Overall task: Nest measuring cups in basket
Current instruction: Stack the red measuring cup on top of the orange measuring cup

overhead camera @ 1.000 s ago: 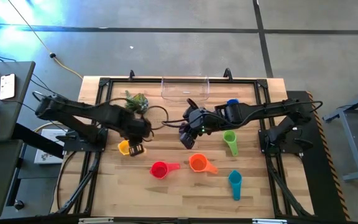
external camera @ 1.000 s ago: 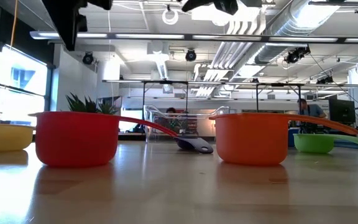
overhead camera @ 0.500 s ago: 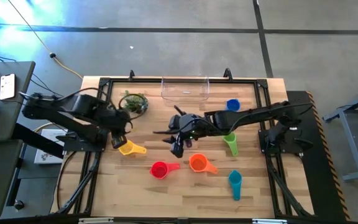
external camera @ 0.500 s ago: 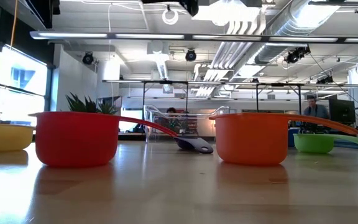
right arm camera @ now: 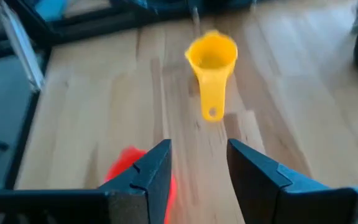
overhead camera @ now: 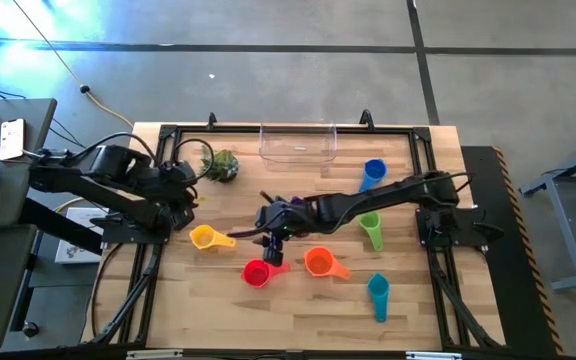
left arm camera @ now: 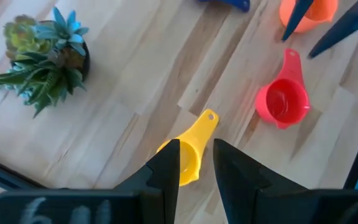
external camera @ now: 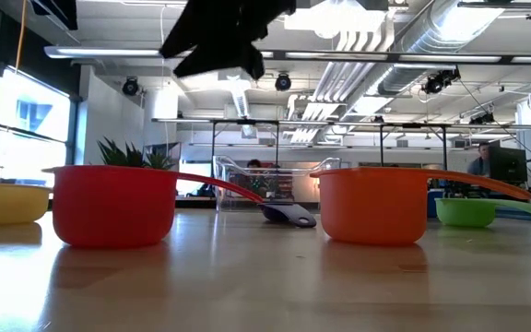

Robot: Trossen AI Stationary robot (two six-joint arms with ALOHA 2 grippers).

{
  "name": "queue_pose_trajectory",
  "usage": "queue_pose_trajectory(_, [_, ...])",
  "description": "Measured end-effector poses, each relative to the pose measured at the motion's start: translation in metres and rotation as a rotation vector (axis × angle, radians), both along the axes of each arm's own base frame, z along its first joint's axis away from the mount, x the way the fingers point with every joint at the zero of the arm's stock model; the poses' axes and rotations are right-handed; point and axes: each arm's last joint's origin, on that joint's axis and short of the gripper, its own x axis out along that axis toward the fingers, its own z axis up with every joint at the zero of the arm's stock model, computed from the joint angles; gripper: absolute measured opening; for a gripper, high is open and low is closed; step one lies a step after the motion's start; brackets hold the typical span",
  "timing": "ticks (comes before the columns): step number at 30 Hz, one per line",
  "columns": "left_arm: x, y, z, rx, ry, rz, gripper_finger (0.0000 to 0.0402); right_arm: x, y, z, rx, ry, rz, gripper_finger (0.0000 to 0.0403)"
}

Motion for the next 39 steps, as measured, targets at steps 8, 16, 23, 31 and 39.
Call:
queue_pose_trajectory(8, [0.0, 0.0, 0.0, 0.006, -0.001, 0.003, 0.0085, 0.014, 0.004, -0.04, 0.039, 0.073, 0.047, 0.0145])
queue_pose_trajectory(16, [0.0, 0.0, 0.0, 0.008, -0.001, 0.003, 0.0085, 0.023, 0.013, -0.073, 0.099, 0.116, 0.097, 0.0145])
queue_pose_trajectory(23, [0.0, 0.0, 0.0, 0.01, -0.001, 0.005, 0.0085, 0.023, 0.023, -0.086, 0.103, 0.145, 0.128, 0.0145])
queue_pose_trajectory(31, [0.0, 0.001, 0.0, 0.03, -0.005, 0.015, 0.0085, 0.022, 0.023, -0.093, 0.077, 0.19, 0.103, 0.0145])
queue_pose_trajectory(39, [0.0, 0.001, 0.0, 0.03, -0.005, 0.016, 0.0085, 0.021, 0.021, -0.098, 0.101, 0.224, 0.081, 0.0126])
